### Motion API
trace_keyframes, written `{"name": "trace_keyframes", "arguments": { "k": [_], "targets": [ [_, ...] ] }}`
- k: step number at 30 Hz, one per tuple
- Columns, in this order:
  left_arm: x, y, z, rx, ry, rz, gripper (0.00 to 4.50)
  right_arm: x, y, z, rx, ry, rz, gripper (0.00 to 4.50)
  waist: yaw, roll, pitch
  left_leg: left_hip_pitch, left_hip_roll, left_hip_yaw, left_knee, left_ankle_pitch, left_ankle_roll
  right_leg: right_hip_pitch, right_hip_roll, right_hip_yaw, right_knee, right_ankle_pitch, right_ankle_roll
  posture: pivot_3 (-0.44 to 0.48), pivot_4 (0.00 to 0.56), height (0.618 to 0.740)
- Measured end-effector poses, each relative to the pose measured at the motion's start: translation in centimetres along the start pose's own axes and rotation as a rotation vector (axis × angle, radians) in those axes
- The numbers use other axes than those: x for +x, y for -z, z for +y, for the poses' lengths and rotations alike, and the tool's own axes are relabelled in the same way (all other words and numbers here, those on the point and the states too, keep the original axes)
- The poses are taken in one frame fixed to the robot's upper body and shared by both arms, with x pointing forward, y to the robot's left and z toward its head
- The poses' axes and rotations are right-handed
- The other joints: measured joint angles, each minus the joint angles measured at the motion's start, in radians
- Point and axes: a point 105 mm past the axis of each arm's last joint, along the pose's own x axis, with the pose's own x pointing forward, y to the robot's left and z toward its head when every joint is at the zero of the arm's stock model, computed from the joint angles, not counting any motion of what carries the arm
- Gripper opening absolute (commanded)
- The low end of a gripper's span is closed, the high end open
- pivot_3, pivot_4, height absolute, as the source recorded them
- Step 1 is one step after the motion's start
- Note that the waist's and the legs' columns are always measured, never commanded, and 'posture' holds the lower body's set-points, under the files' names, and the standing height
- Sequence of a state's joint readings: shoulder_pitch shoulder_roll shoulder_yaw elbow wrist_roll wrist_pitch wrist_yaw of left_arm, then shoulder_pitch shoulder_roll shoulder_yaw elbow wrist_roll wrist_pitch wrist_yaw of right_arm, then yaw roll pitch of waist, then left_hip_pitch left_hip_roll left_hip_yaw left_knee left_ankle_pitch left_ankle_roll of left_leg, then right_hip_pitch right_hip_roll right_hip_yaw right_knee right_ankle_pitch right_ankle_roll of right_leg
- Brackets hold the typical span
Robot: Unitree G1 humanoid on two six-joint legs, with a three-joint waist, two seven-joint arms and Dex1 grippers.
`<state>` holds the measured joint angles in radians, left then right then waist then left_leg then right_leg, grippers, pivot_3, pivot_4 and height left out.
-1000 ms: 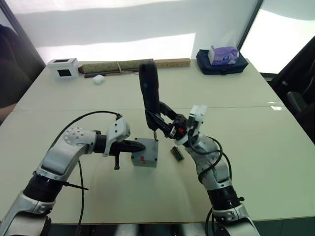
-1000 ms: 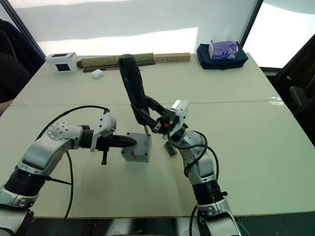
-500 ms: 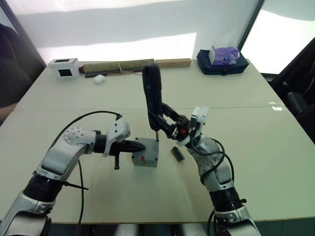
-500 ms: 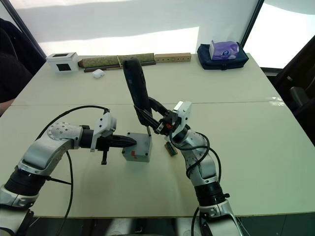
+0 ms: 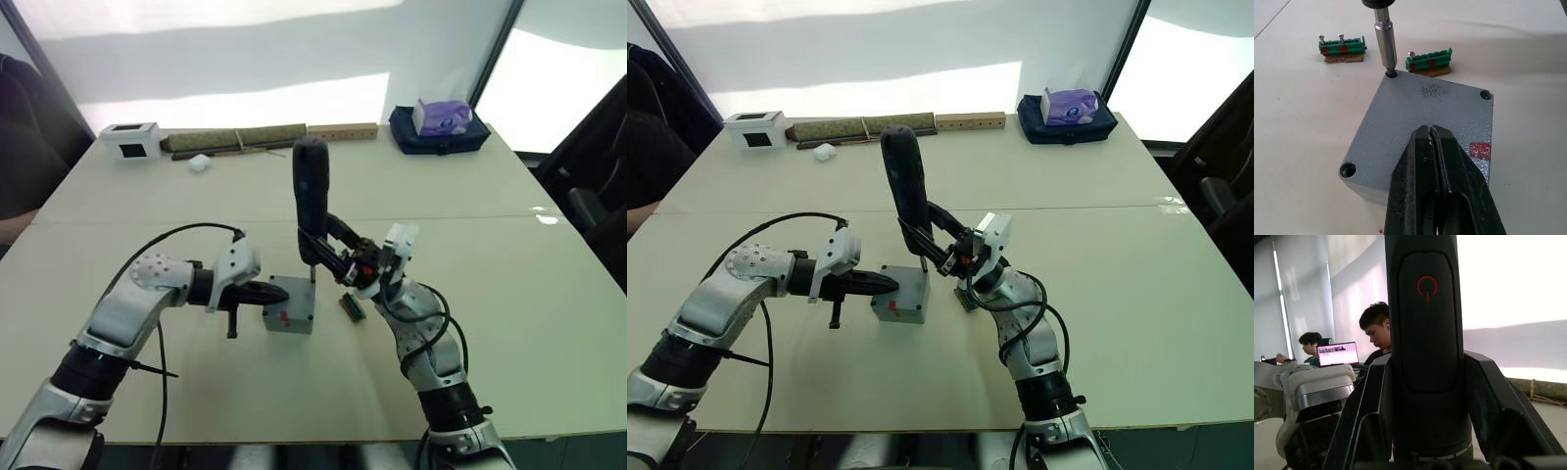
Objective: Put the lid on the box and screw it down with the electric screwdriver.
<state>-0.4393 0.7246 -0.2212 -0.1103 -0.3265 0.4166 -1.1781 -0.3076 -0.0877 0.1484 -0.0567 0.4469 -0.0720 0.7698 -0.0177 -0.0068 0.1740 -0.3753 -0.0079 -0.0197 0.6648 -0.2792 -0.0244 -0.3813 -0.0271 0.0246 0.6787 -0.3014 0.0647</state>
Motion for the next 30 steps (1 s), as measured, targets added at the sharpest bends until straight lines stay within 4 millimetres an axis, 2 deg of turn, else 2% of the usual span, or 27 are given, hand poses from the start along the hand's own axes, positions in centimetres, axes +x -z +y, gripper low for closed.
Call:
{"name": "trace_keyframes", "arguments": {
  "k": [9,30],
  "targets": [
    [0.9,0.6,0.0,0.001,0.006,-0.006,0.00,-0.4,0.7,-0.3,0.023,-0.001,0.058,1.63,0.001,0.002,-0.019,0.006,0.001,-0.003,-0.003,0.000,0.000,0.009,0.000,-0.002,-0.009,-0.001,-0.002,0.000,0.150,0.740],
    [1.5,1.1,0.0,0.000,0.010,-0.002,0.00,-1.2,1.2,-0.5,0.030,-0.013,0.138,1.63,0.004,0.000,-0.042,0.008,0.001,-0.003,-0.017,-0.001,0.001,0.009,-0.004,-0.002,-0.017,-0.006,-0.010,0.000,0.150,0.740]
  ]
}}
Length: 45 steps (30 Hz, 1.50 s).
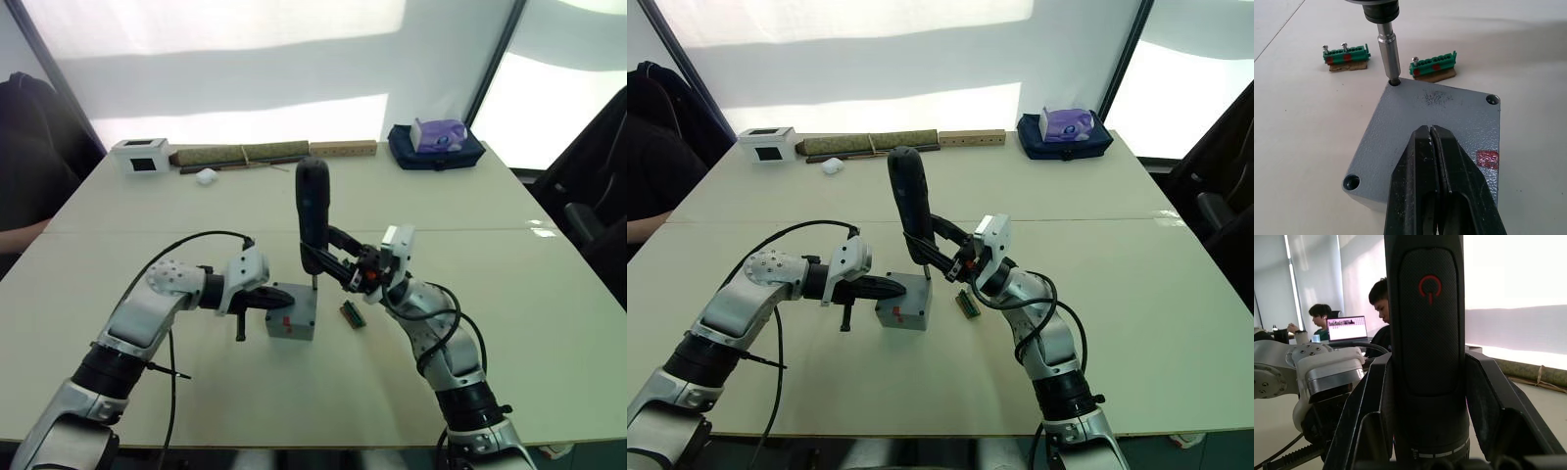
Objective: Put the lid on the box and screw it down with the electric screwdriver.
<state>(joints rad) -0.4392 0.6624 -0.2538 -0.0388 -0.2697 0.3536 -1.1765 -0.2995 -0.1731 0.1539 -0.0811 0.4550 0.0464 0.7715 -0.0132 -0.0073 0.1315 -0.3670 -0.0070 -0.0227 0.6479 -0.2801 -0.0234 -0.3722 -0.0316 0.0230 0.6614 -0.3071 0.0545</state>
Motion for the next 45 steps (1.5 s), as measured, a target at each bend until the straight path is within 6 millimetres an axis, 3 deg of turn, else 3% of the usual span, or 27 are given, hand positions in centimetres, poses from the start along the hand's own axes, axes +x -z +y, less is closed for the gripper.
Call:
{"name": "trace_keyframes", "arguments": {
  "k": [11,17,22,26,31,33,37,41,45],
  "targets": [
    [0.2,-0.1,-0.1,0.014,0.004,-0.007,0.00,0.0,-0.3,0.1,-0.001,0.001,-0.001,1.63,0.000,0.001,0.000,-0.003,0.000,0.000,-0.002,0.000,0.000,-0.001,-0.001,0.000,-0.005,0.000,0.000,0.000,0.150,0.740],
    [0.0,-0.8,-0.4,0.022,0.000,-0.024,0.00,-0.2,-2.1,0.0,0.021,0.026,-0.012,1.63,0.001,0.005,0.005,-0.012,0.000,0.000,-0.004,0.000,0.000,-0.008,-0.002,-0.001,-0.010,0.000,0.000,0.000,0.150,0.740],
    [0.0,-1.3,-0.8,0.019,0.004,-0.053,0.00,-0.1,-3.4,-0.2,0.075,0.043,-0.010,1.63,0.000,0.007,0.008,-0.028,0.000,0.000,-0.003,0.000,0.000,-0.025,-0.002,-0.003,-0.007,0.003,0.004,0.000,0.150,0.740],
    [0.1,-1.9,-1.4,0.026,0.015,-0.077,0.00,0.9,-8.3,-0.5,0.046,0.044,-0.120,1.63,0.000,0.009,0.015,-0.039,0.000,-0.001,-0.002,0.000,0.000,-0.035,-0.001,-0.005,-0.006,0.004,0.007,0.000,0.150,0.740],
    [0.6,-2.6,-1.7,0.018,0.011,-0.100,0.00,1.7,-15.2,-1.1,0.055,0.066,-0.303,1.63,-0.001,0.007,0.021,-0.041,0.000,-0.001,-0.001,0.000,0.000,-0.037,-0.001,-0.005,-0.005,0.005,0.008,0.000,0.150,0.740],
    [0.6,-2.8,-1.8,0.013,0.012,-0.108,0.00,1.4,-16.3,-1.6,0.066,0.095,-0.301,1.63,0.000,0.006,0.021,-0.041,0.000,-0.001,-0.001,0.000,0.000,-0.036,-0.001,-0.006,-0.005,0.004,0.008,0.000,0.150,0.740],
    [0.0,-4.4,-2.0,0.033,0.001,-0.157,0.00,0.2,-14.9,-3.9,0.078,0.245,-0.118,1.63,-0.001,0.007,0.025,-0.042,-0.001,-0.001,0.000,0.000,0.000,-0.037,-0.001,-0.006,-0.005,0.005,0.008,0.000,0.150,0.740],
    [-1.4,-6.6,-1.7,0.071,-0.018,-0.204,0.00,-2.7,-12.5,-6.8,-0.003,0.423,0.238,1.63,0.000,0.007,0.031,-0.042,-0.001,-0.001,0.000,0.000,0.000,-0.037,-0.001,-0.006,-0.005,0.005,0.008,0.000,0.150,0.740],
    [-2.4,-8.4,-1.6,0.121,-0.026,-0.238,0.00,-5.1,-11.2,-7.3,0.032,0.460,0.484,1.63,-0.004,0.008,0.037,-0.042,0.000,-0.001,0.001,0.000,0.001,-0.037,0.001,-0.005,-0.005,0.005,0.008,0.000,0.150,0.740]
  ]
}}
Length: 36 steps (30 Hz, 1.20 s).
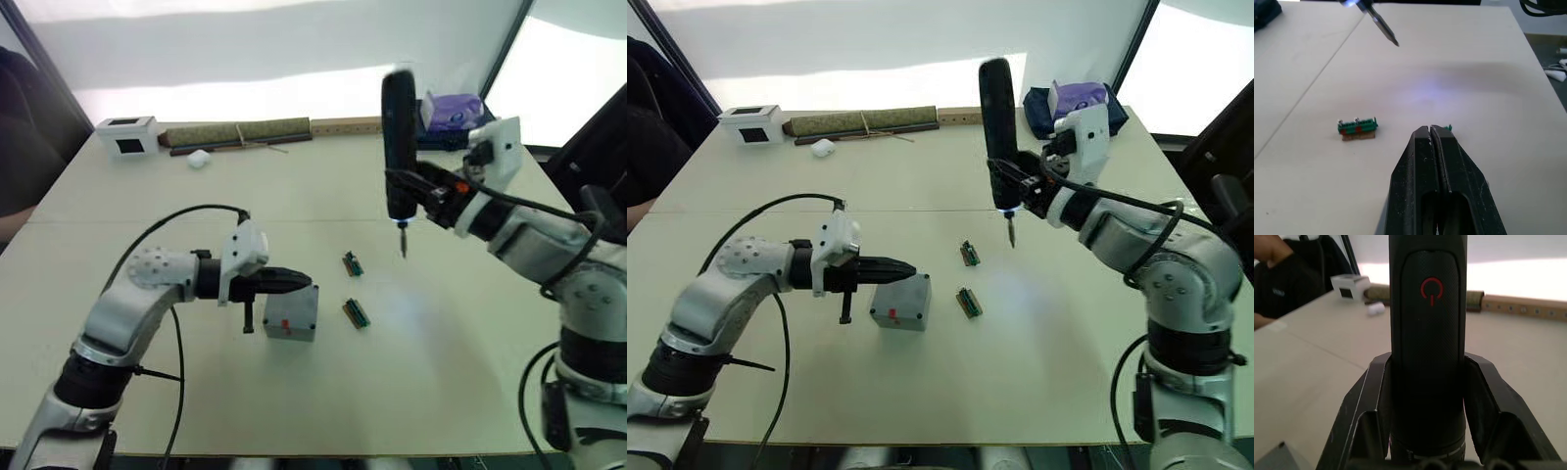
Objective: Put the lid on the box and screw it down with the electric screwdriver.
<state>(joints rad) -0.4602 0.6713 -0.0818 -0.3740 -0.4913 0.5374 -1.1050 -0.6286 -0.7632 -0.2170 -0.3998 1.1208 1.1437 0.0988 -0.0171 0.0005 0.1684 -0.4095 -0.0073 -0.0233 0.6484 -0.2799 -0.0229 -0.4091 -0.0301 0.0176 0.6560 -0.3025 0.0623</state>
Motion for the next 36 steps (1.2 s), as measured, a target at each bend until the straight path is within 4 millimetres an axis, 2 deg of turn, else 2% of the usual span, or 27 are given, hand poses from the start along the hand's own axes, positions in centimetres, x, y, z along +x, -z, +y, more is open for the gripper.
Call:
{"name": "trace_keyframes", "arguments": {
  "k": [5,11,17,20,30,32,33,36],
  "targets": [
    [-0.7,-1.7,0.4,0.054,-0.014,-0.029,0.00,-1.7,1.3,-0.9,0.035,0.027,0.232,1.63,0.003,-0.001,0.003,0.000,0.001,0.000,0.000,0.000,0.000,0.000,0.002,0.000,0.000,0.000,0.000,0.000,0.150,0.740],
    [-1.0,-2.5,0.6,0.068,-0.021,-0.052,0.00,-3.0,3.9,-2.6,0.143,0.114,0.449,1.63,0.004,-0.004,0.005,0.000,0.001,0.001,0.004,0.000,0.000,0.001,0.002,0.001,0.001,0.000,0.001,0.000,0.150,0.740],
    [-1.1,-2.0,0.1,0.049,-0.016,-0.049,0.00,-4.7,9.3,-6.4,0.320,0.431,0.685,1.63,0.005,-0.007,0.007,-0.001,0.001,0.002,0.005,0.000,0.000,0.001,0.003,0.001,0.002,0.000,0.001,0.000,0.150,0.740],
    [-1.0,-2.2,0.0,0.057,-0.021,-0.051,0.00,-5.2,11.2,-7.2,0.377,0.535,0.734,1.63,0.001,-0.007,0.007,-0.001,0.001,0.003,0.005,0.000,0.000,0.000,0.004,0.003,0.004,0.001,0.001,0.000,0.150,0.740],
    [-1.3,-1.4,-0.5,0.041,-0.035,-0.017,0.00,-4.3,13.0,-7.4,0.466,0.674,0.709,1.63,0.000,-0.009,0.007,0.001,0.004,0.003,0.014,0.000,0.000,0.002,0.009,0.005,0.010,0.001,0.002,0.000,0.150,0.740],
    [-1.4,-1.3,-0.7,0.038,-0.032,-0.004,0.00,-4.4,13.1,-7.5,0.472,0.688,0.706,2.49,0.002,-0.009,0.007,0.001,0.004,0.003,0.015,0.000,0.000,0.003,0.009,0.006,0.009,0.001,0.003,0.000,0.150,0.740],
    [-1.5,-1.1,-0.9,0.032,-0.027,0.005,0.00,-4.4,13.1,-7.5,0.473,0.689,0.706,2.59,0.002,-0.009,0.007,0.001,0.004,0.003,0.016,0.000,0.000,0.003,0.009,0.006,0.009,0.002,0.003,0.000,0.150,0.740],
    [-1.7,-0.7,-1.0,0.017,-0.027,0.027,0.00,-4.2,13.1,-7.3,0.460,0.674,0.715,3.72,0.002,-0.008,0.007,0.001,0.004,0.003,0.016,0.000,0.000,0.002,0.010,0.006,0.009,0.002,0.003,0.000,0.150,0.740]
  ]
}}
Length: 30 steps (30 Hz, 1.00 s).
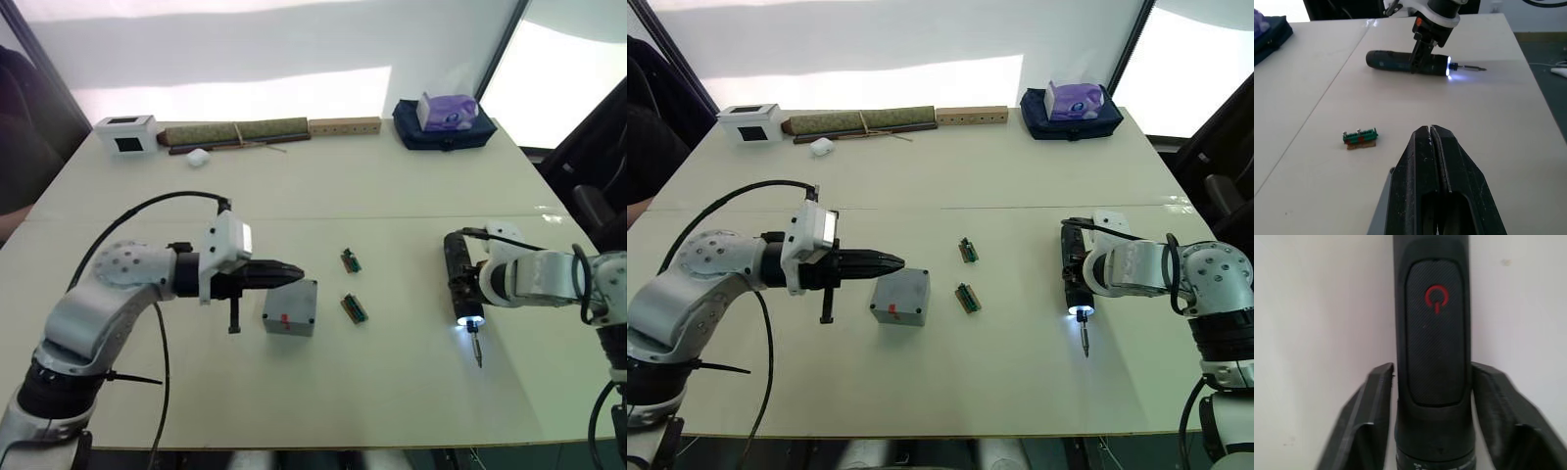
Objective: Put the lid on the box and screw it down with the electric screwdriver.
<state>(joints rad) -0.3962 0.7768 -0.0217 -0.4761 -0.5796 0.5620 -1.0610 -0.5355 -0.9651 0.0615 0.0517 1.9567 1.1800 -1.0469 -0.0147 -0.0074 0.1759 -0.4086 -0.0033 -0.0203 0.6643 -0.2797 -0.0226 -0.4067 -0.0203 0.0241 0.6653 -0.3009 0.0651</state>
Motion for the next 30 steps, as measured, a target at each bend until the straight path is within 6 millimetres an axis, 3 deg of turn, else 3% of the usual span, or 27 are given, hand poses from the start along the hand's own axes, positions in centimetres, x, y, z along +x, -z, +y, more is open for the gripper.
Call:
{"name": "trace_keyframes", "arguments": {
  "k": [2,5,8,11,16,19,24,30],
  "targets": [
    [-0.1,0.0,0.0,0.001,-0.001,0.004,0.00,-0.9,-1.3,0.3,-0.020,-0.012,-0.044,4.41,0.000,0.001,0.000,0.000,0.000,0.000,0.000,0.000,0.000,0.000,0.000,0.000,0.000,0.000,0.000,0.000,0.150,0.740],
    [-0.3,0.1,0.1,0.000,-0.006,0.012,0.00,-2.7,-3.5,0.6,-0.058,-0.027,-0.126,4.47,-0.001,0.001,0.000,0.000,0.000,0.000,0.000,0.000,0.000,-0.001,0.000,0.000,0.000,0.000,0.000,0.000,0.150,0.740],
    [-0.7,0.6,0.5,-0.016,-0.029,0.031,0.00,-6.1,-6.1,3.5,-0.255,-0.152,-0.274,4.47,-0.002,0.004,0.002,0.000,0.001,0.000,-0.001,0.000,0.001,-0.002,0.001,0.001,0.000,0.000,0.000,0.000,0.150,0.740],
    [-0.8,1.0,1.0,-0.038,-0.057,0.035,0.00,-7.5,-6.0,5.8,-0.440,-0.265,-0.337,4.47,0.003,0.003,0.003,0.000,0.002,-0.001,-0.001,-0.001,0.001,-0.001,0.002,0.000,-0.001,0.000,-0.001,0.000,0.150,0.740],
    [-1.3,2.7,1.8,-0.081,-0.123,0.075,0.00,-7.4,-3.7,9.4,-0.721,-0.460,-0.438,3.07,0.003,0.003,0.003,-0.001,0.001,0.000,-0.001,-0.001,0.002,-0.001,-0.001,-0.001,-0.002,0.000,0.000,0.000,0.150,0.740],
    [-2.2,4.7,2.3,-0.123,-0.164,0.135,0.00,-5.4,-0.1,11.3,-0.915,-0.619,-0.443,1.97,0.002,0.003,0.003,-0.001,0.000,0.001,-0.001,-0.001,0.002,-0.002,-0.003,-0.002,-0.001,0.000,0.000,0.000,0.150,0.740],
    [-3.6,7.4,2.3,-0.155,-0.204,0.228,0.00,-3.2,2.2,12.2,-0.968,-0.740,-0.418,0.04,0.000,0.003,0.003,0.000,0.000,0.002,0.000,-0.001,0.002,-0.002,-0.005,-0.001,0.001,0.001,0.000,0.000,0.150,0.740],
    [-3.8,9.3,1.5,-0.175,-0.189,0.277,0.00,-1.7,3.9,14.3,-1.035,-0.829,-0.398,0.04,0.001,0.003,0.003,0.000,0.000,0.001,0.000,-0.001,0.002,-0.002,-0.005,-0.002,0.001,0.001,0.000,0.000,0.150,0.740]
  ]
}}
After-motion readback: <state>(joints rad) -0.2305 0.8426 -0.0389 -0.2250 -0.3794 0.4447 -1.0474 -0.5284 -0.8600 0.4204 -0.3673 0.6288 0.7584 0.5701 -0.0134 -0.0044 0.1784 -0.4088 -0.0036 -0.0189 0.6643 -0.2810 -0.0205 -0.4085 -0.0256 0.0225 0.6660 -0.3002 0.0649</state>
